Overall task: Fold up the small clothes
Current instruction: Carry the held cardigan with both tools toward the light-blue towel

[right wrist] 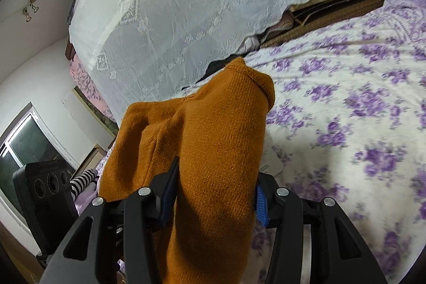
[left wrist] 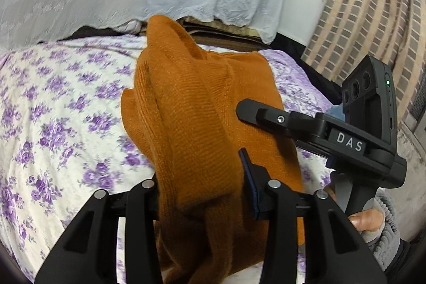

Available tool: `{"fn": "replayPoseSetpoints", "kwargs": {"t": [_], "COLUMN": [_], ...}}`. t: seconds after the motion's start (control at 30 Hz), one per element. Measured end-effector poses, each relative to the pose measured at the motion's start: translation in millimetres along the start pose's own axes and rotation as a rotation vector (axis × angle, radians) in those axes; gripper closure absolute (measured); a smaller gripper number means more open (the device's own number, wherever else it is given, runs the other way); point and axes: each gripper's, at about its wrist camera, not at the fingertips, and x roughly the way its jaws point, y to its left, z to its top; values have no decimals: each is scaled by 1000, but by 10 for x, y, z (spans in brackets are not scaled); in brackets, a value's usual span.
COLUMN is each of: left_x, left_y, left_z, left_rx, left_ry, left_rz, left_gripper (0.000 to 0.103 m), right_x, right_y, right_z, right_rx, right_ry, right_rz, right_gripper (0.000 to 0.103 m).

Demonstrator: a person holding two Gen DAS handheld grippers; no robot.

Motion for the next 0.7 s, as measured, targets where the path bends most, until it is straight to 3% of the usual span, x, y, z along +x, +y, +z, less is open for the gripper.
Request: {"fn": "replayPoseSetpoints", "kwargs": {"t": [0.2, 0.7], "left_x": [-80, 181], "left_y": [-350, -1260], "left_z": [0, 141], "left_rx": [57, 146], "left_ry": [-31, 10], "left_rz": [-7, -156], "left_gripper": [63, 63], "right_x": [-415, -1397], "right_y": [-57, -486], "right_z": [6, 88], "right_rx": [-2, 25], "right_ry": [-66, -199], "right_rz": [-6, -97], "right_gripper": [54, 54]}}
